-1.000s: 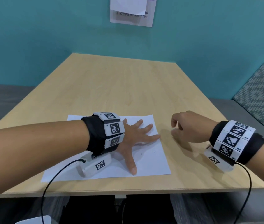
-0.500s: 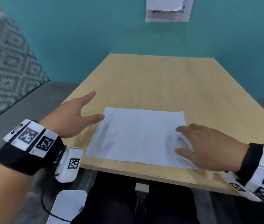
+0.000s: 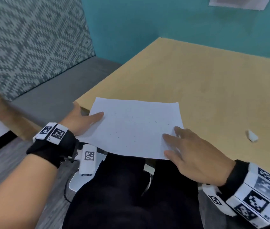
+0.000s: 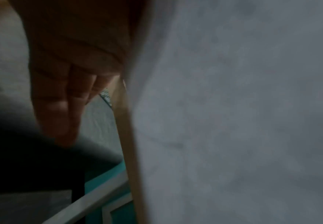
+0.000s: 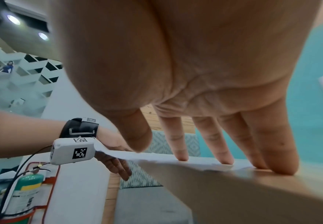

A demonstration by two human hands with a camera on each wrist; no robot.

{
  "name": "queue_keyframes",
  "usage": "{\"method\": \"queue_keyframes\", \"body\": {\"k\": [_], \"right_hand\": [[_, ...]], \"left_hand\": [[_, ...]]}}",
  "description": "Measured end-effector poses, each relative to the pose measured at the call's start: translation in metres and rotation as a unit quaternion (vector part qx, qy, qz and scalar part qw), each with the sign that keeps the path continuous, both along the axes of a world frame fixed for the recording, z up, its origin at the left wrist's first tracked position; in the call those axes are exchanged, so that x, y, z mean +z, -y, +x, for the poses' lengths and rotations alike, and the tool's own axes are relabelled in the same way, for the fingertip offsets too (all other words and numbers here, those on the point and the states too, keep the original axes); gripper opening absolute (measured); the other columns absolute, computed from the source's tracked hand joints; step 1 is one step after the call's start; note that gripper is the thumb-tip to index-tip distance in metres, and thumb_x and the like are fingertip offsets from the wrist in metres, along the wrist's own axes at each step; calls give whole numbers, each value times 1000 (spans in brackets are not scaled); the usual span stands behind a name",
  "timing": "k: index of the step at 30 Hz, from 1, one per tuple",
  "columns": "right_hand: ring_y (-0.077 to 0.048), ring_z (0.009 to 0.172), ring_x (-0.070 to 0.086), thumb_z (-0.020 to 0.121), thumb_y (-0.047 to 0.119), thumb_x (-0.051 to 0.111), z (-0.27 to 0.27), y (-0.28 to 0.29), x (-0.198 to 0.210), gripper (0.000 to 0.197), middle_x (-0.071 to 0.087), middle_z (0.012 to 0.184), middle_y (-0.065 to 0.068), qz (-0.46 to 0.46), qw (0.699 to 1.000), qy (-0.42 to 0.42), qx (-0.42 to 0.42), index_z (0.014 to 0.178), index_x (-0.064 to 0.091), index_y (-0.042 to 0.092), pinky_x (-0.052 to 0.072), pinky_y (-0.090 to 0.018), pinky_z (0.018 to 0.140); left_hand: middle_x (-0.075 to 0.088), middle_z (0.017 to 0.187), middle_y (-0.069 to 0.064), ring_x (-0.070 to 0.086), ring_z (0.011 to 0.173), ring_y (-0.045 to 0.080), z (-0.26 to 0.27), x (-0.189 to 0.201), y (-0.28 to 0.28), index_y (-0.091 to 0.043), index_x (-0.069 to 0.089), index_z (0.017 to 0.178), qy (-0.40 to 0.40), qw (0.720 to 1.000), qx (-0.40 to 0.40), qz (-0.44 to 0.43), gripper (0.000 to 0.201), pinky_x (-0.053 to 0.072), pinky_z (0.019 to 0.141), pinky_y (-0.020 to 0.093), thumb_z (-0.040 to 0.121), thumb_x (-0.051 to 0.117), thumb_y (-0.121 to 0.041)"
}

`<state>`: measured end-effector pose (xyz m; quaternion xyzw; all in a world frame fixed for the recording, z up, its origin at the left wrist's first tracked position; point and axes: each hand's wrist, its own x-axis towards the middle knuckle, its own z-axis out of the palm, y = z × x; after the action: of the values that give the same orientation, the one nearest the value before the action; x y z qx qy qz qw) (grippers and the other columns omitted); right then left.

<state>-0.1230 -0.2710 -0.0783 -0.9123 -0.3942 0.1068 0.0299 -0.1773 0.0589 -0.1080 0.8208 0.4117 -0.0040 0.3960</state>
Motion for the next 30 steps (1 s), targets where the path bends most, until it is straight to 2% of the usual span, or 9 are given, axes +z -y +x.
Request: {"method": "queue_keyframes", "body": {"k": [4, 9, 12, 14, 16, 19, 21, 27, 30], "right_hand": [[-19, 112, 49, 94, 48, 42, -8, -9, 1, 42, 52, 118, -3, 94, 994, -26, -53, 115, 57, 15, 44, -35, 92], [-15, 54, 56, 83, 61, 52, -25, -6, -7, 49, 55, 49, 5, 174, 963, 3, -205, 57, 57, 19, 43, -32, 54], [-16, 55, 60, 80, 67, 51, -33, -15, -10, 54, 60, 49, 2, 157, 958, -74, -229, 58, 62, 18, 45, -31, 55], [-15, 64, 68, 78, 68, 51, -36, -26, -19, 53, 71, 64, 3, 170, 942, -187, -222, 72, 70, 19, 53, -33, 66], [-17, 81, 73, 79, 63, 58, -40, -45, -31, 51, 77, 85, 3, 234, 876, -350, -233, 89, 74, 16, 56, -43, 84], [-28, 101, 70, 85, 37, 65, -44, -77, -46, 40, 73, 110, -7, 313, 731, -552, -251, 113, 68, 8, 48, -47, 97], [-30, 106, 68, 83, 22, 68, -43, -99, -59, 39, 70, 117, -10, 315, 704, -594, -229, 119, 64, 7, 47, -47, 98], [-35, 96, 67, 89, 5, 63, -25, -164, -106, 34, 63, 120, -25, 226, 789, -532, -208, 120, 57, -8, 51, -54, 93], [-33, 99, 66, 87, 14, 68, -14, -191, -123, 20, 70, 108, -12, 152, 858, -457, -178, 105, 67, 6, 50, -54, 95]], "left_hand": [[47, 150, 4, 55, 125, 28, -19, 1, -15, -19, -2, 159, 30, 999, 4, -30, 115, 45, 93, 35, 80, 79, -41], [75, 99, -10, 71, 78, 4, -63, -10, -33, -23, 7, 159, 106, 987, 5, -123, 105, 49, 68, 25, 82, 79, -21], [78, 95, -6, 73, 77, 5, -96, -26, -36, -22, 11, 159, 145, 977, 22, -154, 104, 52, 66, 25, 81, 79, -21], [77, 98, -3, 74, 86, 10, -116, -38, -39, -24, 13, 159, 165, 969, 35, -179, 118, 56, 79, 31, 70, 89, -33], [77, 102, -1, 73, 98, 18, -134, -53, -45, -26, 13, 159, 176, 964, 43, -197, 127, 52, 95, 43, 60, 92, -42], [77, 103, 2, 72, 101, 22, -155, -74, -55, -26, 13, 159, 198, 951, 71, -226, 109, 50, 98, 48, 76, 85, -22], [77, 104, 4, 72, 101, 24, -169, -90, -63, -26, 15, 158, 206, 946, 90, -233, 115, 50, 98, 50, 70, 88, -27], [77, 100, -1, 74, 92, 19, -194, -138, -83, -31, 40, 149, 204, 947, 129, -211, 73, 56, 88, 44, 88, 74, -11], [78, 96, -7, 75, 87, 14, -193, -172, -94, -33, 43, 147, 183, 953, 151, -187, 68, 58, 81, 39, 89, 71, -12]]}}
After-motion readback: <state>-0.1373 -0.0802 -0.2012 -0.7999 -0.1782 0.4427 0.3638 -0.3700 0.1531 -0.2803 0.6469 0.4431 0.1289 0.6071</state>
